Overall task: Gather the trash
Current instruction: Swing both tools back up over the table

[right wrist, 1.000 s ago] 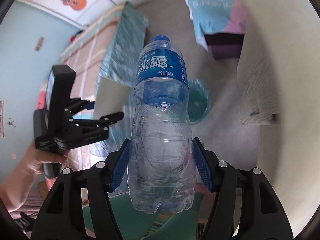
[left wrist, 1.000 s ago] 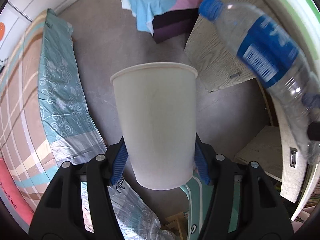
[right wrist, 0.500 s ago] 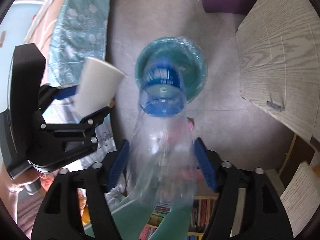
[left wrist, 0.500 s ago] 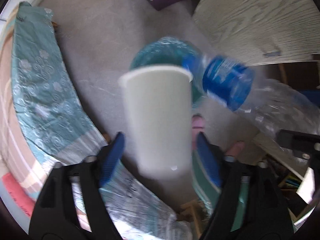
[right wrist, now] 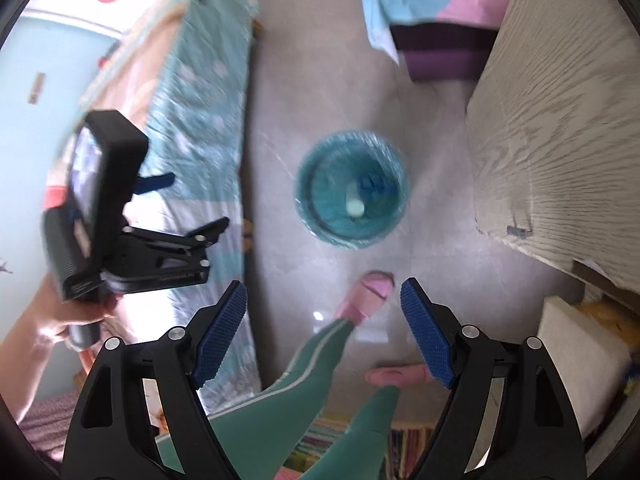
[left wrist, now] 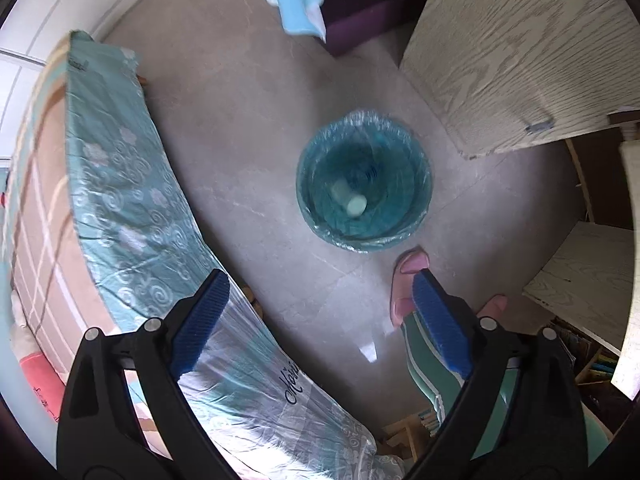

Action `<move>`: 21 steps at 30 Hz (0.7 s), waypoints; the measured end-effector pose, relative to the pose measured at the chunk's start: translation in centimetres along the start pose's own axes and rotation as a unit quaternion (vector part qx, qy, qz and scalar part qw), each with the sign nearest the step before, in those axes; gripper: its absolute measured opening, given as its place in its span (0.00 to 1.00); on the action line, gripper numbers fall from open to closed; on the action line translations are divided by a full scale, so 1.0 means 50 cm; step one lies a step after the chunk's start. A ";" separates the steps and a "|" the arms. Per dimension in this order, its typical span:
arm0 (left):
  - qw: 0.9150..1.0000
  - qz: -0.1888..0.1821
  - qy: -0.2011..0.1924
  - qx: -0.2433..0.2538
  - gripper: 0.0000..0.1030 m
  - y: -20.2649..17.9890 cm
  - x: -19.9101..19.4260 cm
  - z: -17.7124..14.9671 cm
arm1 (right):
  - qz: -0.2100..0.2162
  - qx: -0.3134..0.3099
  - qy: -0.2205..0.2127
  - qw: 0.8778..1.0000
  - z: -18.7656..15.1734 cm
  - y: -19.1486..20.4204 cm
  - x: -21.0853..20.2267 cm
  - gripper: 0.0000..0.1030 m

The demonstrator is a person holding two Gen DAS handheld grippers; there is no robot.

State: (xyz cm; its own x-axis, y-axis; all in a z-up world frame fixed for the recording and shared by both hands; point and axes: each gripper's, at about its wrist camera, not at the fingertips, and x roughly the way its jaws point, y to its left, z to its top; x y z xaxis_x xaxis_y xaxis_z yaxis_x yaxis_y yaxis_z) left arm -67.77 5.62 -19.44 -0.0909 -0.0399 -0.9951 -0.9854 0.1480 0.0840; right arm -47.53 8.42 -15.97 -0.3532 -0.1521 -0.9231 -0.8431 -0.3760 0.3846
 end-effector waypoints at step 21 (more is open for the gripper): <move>0.953 -0.090 -0.200 0.208 0.93 -0.454 -0.484 0.065 | -0.069 0.262 -0.305 0.913 -0.567 -0.280 -0.516 0.88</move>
State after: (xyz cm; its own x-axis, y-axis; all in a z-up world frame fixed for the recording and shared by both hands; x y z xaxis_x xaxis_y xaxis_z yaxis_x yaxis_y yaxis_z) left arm -42.75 6.46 2.55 0.2190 0.2660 -0.9387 -0.8302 0.5563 -0.0361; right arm -15.13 -8.32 2.35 -0.2536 0.4603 -0.8508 -0.9188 0.1605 0.3607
